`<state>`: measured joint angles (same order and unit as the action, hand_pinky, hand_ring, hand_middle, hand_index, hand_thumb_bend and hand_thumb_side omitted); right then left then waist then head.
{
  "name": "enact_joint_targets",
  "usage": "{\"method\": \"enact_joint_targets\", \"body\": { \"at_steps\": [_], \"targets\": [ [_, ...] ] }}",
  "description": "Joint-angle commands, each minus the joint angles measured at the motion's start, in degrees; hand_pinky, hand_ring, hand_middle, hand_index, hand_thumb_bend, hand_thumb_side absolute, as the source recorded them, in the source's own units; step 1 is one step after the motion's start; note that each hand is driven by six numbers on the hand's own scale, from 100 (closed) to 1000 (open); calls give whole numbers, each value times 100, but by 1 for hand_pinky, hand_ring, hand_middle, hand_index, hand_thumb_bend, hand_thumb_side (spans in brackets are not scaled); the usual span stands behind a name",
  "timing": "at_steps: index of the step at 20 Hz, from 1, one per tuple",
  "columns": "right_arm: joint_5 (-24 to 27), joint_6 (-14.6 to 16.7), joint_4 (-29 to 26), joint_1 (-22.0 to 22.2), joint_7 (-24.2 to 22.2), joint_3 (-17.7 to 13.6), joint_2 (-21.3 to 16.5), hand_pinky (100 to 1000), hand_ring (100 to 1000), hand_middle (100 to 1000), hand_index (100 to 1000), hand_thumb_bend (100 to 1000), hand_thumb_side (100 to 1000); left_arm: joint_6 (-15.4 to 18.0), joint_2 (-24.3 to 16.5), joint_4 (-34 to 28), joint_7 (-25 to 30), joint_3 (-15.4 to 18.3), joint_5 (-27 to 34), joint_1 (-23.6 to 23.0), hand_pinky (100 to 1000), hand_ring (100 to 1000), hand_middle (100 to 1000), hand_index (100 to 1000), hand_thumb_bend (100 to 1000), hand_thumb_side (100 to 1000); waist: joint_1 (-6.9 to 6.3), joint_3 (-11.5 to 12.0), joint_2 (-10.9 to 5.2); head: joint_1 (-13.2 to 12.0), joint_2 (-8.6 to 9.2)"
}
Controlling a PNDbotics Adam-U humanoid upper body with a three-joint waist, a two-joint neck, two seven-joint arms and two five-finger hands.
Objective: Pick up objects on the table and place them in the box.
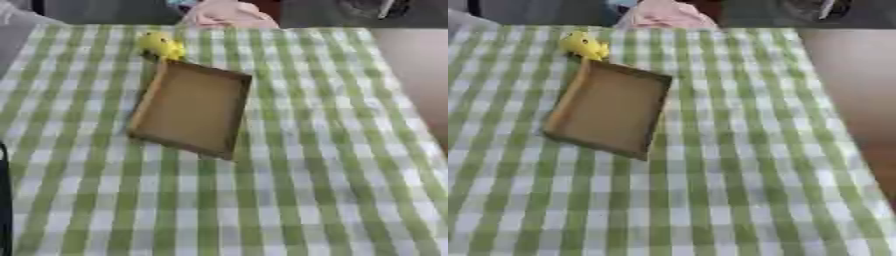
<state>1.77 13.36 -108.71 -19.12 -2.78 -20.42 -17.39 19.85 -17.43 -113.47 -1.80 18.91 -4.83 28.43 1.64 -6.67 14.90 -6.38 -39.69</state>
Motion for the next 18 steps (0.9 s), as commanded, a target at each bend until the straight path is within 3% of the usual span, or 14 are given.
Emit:
{"method": "enact_joint_targets", "body": {
  "at_steps": [1,9,12,16,18],
  "targets": [
    [43,15,-39,-52,-19,-3,-108,697,632,565,861,100,662,-2,-36,-112,22,-29,18,86,565,624,651,743,179,622,-2,2,-91,12,61],
    [38,3,-69,-67,47,-34,-141,697,633,566,861,100,663,-215,-111,-91,28,-24,-75,173,563,624,653,746,168,625,-42,-95,-145,227,-19],
    [28,-27,-90,-45,45,-22,-145,697,633,566,861,100,664,-313,-362,205,76,-43,-223,406,561,623,654,747,154,619,-97,-114,-197,228,-56],
    [24,-51,-110,-36,43,-18,-146,697,633,566,861,100,664,-205,-476,487,72,-42,-296,521,561,623,654,747,154,619,-114,-119,-211,226,-64],
    [9,-66,-102,-6,27,-5,-200,698,633,567,861,100,664,-257,-606,642,144,-158,-376,651,554,618,652,743,105,618,-182,-120,-274,286,-114]
  ]
}}
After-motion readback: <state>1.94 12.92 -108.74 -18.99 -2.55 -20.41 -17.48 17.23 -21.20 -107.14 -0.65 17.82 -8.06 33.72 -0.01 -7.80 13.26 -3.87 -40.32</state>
